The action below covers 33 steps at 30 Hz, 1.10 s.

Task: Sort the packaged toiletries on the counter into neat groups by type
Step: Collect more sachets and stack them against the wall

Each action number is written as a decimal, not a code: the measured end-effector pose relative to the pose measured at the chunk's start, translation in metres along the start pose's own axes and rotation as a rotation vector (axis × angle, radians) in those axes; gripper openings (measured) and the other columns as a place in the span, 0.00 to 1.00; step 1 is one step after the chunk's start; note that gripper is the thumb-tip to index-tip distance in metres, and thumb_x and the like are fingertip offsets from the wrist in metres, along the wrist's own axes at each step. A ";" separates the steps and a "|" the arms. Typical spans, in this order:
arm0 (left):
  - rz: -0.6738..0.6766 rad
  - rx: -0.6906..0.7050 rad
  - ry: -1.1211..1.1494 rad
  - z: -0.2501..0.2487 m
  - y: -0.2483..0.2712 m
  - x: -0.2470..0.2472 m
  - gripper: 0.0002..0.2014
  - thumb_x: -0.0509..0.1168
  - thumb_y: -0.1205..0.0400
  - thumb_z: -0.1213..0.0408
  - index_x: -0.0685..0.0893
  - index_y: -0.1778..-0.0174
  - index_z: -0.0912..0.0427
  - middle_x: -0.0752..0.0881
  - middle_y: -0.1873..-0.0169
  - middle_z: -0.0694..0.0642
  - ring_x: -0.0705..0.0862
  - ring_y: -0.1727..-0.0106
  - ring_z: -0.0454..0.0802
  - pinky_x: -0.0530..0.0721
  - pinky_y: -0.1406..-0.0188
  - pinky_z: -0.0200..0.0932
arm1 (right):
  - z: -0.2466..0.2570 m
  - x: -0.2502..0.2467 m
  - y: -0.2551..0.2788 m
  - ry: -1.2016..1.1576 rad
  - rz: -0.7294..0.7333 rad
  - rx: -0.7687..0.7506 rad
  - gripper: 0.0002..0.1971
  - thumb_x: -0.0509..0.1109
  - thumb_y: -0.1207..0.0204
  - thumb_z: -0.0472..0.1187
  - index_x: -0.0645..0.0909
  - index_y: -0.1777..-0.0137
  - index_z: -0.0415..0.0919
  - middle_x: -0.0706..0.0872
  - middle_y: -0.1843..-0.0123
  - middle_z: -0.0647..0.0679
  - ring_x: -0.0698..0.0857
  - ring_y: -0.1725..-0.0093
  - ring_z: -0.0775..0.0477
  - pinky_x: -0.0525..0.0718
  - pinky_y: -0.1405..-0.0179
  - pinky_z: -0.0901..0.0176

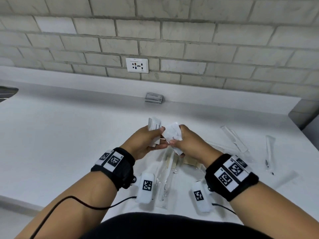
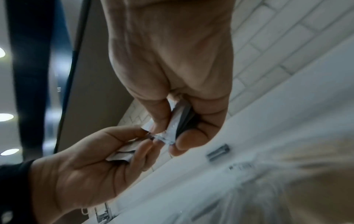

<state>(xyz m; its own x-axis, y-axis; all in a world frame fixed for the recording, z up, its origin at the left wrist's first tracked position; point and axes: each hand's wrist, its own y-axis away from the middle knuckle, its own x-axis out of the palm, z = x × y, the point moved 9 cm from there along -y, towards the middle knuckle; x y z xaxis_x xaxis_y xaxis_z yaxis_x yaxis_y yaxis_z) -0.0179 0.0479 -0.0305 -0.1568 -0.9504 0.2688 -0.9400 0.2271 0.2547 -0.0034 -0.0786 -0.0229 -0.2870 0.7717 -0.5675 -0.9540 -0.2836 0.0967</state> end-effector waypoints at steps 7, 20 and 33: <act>0.013 -0.082 -0.018 0.007 0.009 -0.020 0.11 0.61 0.17 0.74 0.80 0.39 0.68 0.89 0.52 0.63 0.91 0.57 0.58 0.88 0.65 0.42 | 0.015 -0.028 -0.001 0.220 0.079 -0.101 0.16 0.70 0.21 0.45 0.76 0.36 0.41 0.81 0.41 0.46 0.83 0.43 0.42 0.83 0.46 0.50; 0.062 0.018 -0.108 0.004 0.002 -0.004 0.07 0.67 0.21 0.68 0.84 0.48 0.61 0.89 0.59 0.56 0.88 0.61 0.49 0.88 0.62 0.42 | 0.052 0.015 0.010 0.661 0.136 -0.254 0.14 0.70 0.23 0.40 0.70 0.41 0.42 0.76 0.45 0.44 0.79 0.51 0.42 0.76 0.55 0.53; 0.006 0.067 0.331 -0.006 -0.010 0.031 0.32 0.43 0.15 0.37 0.82 0.51 0.60 0.85 0.71 0.57 0.79 0.78 0.52 0.71 0.81 0.38 | 0.037 0.016 -0.012 -0.287 -0.072 0.141 0.12 0.55 0.15 0.48 0.74 0.41 0.42 0.85 0.59 0.39 0.82 0.70 0.42 0.79 0.73 0.54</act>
<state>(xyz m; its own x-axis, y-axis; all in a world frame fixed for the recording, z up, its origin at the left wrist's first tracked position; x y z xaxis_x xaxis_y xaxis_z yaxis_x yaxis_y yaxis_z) -0.0115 0.0179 -0.0192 -0.0653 -0.8259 0.5601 -0.9591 0.2069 0.1934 0.0003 -0.0422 -0.0030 -0.2118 0.9216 -0.3251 -0.9696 -0.1564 0.1883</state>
